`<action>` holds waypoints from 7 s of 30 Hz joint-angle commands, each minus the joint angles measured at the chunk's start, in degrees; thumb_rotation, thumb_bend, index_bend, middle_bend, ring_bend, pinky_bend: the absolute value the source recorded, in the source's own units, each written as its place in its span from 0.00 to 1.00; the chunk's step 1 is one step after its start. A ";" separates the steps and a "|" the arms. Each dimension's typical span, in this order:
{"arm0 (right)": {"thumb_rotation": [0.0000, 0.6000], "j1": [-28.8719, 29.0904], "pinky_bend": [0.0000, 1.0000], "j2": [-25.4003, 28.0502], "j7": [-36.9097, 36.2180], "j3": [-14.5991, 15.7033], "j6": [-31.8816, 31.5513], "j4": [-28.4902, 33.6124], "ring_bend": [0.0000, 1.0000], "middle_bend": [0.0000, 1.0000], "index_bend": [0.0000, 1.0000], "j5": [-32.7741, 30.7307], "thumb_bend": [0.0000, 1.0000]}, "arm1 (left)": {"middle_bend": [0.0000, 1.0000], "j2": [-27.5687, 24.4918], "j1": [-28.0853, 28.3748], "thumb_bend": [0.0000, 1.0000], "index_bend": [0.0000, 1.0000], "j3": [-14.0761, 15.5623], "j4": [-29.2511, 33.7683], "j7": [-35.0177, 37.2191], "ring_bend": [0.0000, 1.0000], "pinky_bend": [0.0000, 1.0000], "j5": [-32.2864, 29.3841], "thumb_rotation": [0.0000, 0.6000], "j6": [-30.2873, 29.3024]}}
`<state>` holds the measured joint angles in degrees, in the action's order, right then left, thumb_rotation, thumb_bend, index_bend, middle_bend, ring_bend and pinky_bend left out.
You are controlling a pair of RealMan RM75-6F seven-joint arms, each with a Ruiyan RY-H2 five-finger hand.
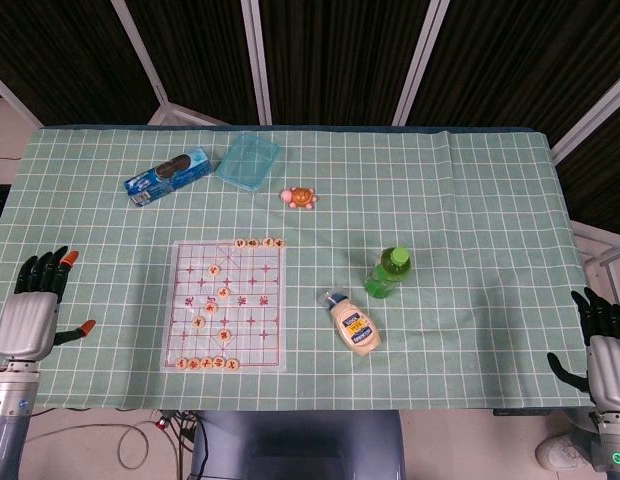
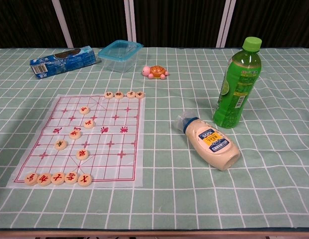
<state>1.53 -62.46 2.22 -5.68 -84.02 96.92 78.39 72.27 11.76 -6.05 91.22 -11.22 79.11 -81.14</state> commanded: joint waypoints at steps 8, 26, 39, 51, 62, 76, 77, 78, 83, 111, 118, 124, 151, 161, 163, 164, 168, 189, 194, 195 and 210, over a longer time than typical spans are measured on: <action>1.00 -0.01 0.00 0.07 -0.06 0.01 0.00 0.09 0.00 0.00 0.00 0.01 0.31 | 0.00 -0.05 -0.01 0.00 0.00 0.03 0.04 -0.02 0.00 0.00 0.00 1.00 0.04; 1.00 -0.03 0.00 0.02 -0.14 0.03 -0.12 0.08 0.00 0.00 0.00 0.15 0.31 | 0.00 -0.19 -0.09 0.00 0.00 -0.02 0.66 -0.46 0.00 0.00 -0.24 1.00 -0.07; 1.00 0.05 0.00 0.17 -0.55 -0.04 0.36 0.32 0.00 0.00 0.00 -0.35 0.31 | 0.42 0.24 1.02 0.09 0.00 -1.51 0.94 -4.36 0.39 0.45 -0.94 1.00 -0.43; 1.00 0.17 0.00 0.36 -1.09 -0.19 1.07 0.59 0.00 0.00 0.00 -1.18 0.31 | 1.00 -0.17 7.76 0.21 0.29 -5.81 3.70 -10.41 0.96 0.96 -8.40 1.00 9.20; 1.00 0.41 0.00 0.85 -1.67 -0.28 2.18 0.90 0.00 0.00 0.00 -2.10 0.31 | 1.00 5.31 17.74 0.19 0.36 -9.28 0.92 -21.99 1.00 0.98 -20.07 1.00 19.09; 1.00 0.61 0.00 1.56 -3.78 -0.57 3.73 1.33 0.00 0.00 0.00 -3.63 0.31 | 1.00 14.44 26.11 0.19 0.38 -9.20 -6.93 -31.94 1.00 0.99 -31.99 1.00 23.02; 1.00 0.62 0.00 1.62 -3.97 -0.59 3.88 1.43 0.00 0.00 0.00 -3.76 0.31 | 1.00 15.03 26.58 0.19 0.38 -9.12 -7.55 -32.33 1.00 0.99 -32.61 1.00 23.26; 1.00 0.64 0.00 1.69 -4.08 -0.60 3.99 1.53 0.00 0.00 0.00 -3.86 0.31 | 1.00 15.58 27.00 0.20 0.39 -9.11 -8.15 -32.64 1.00 0.99 -33.20 1.00 23.41; 1.00 0.75 0.00 2.03 -4.74 -0.73 4.65 1.85 0.00 0.00 0.00 -4.55 0.31 | 1.00 18.39 29.22 0.22 0.41 -9.01 -10.99 -33.86 1.00 0.99 -35.69 1.00 24.50; 1.00 1.15 0.00 3.06 -6.42 -1.10 7.00 3.01 0.00 0.00 0.00 -7.27 0.31 | 1.00 26.81 36.04 0.28 0.43 -7.67 -21.96 -33.79 1.00 0.99 -40.00 1.00 28.67; 1.00 1.21 0.00 3.12 -6.33 -1.10 7.13 3.21 0.00 0.00 0.00 -7.47 0.31 | 1.00 27.50 36.33 0.28 0.45 -7.07 -23.10 -32.93 1.00 0.99 -40.10 1.00 29.02; 1.00 1.22 0.00 3.24 -6.61 -1.09 7.28 3.33 0.00 0.00 0.00 -7.60 0.31 | 1.00 27.60 36.61 0.29 0.46 -6.80 -23.23 -32.34 1.00 0.99 -39.74 1.00 28.90; 1.00 1.18 0.00 3.44 -7.06 -1.00 7.28 3.59 0.00 0.00 0.00 -7.66 0.31 | 1.00 26.89 37.38 0.33 0.49 -7.02 -23.23 -29.68 1.00 0.99 -38.63 1.00 27.39; 1.00 1.18 0.00 3.47 -7.12 -0.97 7.26 3.58 0.00 0.00 0.00 -7.65 0.31 | 1.00 28.03 38.32 0.33 0.49 -7.40 -26.40 -29.21 1.00 0.99 -39.26 1.00 28.33; 1.00 1.18 0.00 3.47 -7.14 -0.98 7.29 3.57 0.00 0.00 0.00 -7.72 0.31 | 1.00 28.33 38.52 0.33 0.49 -7.53 -27.13 -28.76 1.00 0.99 -39.08 1.00 28.62; 1.00 1.19 0.00 3.47 -7.14 -0.99 7.30 3.57 0.00 0.00 0.00 -7.73 0.31 | 1.00 28.43 38.58 0.33 0.49 -7.56 -27.34 -28.63 1.00 0.99 -39.04 1.00 28.70; 1.00 1.21 0.00 3.48 -7.13 -1.00 7.34 3.63 0.00 0.00 0.00 -7.83 0.31 | 1.00 28.99 38.94 0.33 0.49 -7.57 -28.55 -28.35 1.00 0.99 -38.80 1.00 29.10; 1.00 1.24 0.00 3.52 -7.28 -1.00 7.41 3.67 0.00 0.00 0.00 -7.93 0.31 | 1.00 30.20 39.69 0.33 0.48 -7.72 -31.67 -28.16 1.00 0.99 -39.00 1.00 30.24; 1.00 1.24 0.00 3.52 -7.27 -0.98 7.40 3.66 0.00 0.00 0.00 -7.91 0.31 | 1.00 30.33 39.75 0.33 0.46 -7.80 -31.86 -28.11 1.00 0.99 -39.27 1.00 30.63; 1.00 1.24 0.00 3.52 -7.27 -0.98 7.39 3.67 0.00 0.00 0.00 -7.90 0.31 | 1.00 30.34 39.77 0.33 0.47 -7.79 -31.88 -28.12 1.00 0.99 -39.31 1.00 30.73; 1.00 1.06 0.00 3.28 -8.39 -1.10 6.70 3.41 0.00 0.00 0.00 -7.10 0.31 | 1.00 30.63 39.81 0.32 0.42 -7.58 -32.60 -27.77 1.00 0.99 -39.08 1.00 31.21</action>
<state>2.58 -59.18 -6.17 -6.78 -77.33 100.34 71.30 102.91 51.58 -13.63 58.63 -38.99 40.03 -49.93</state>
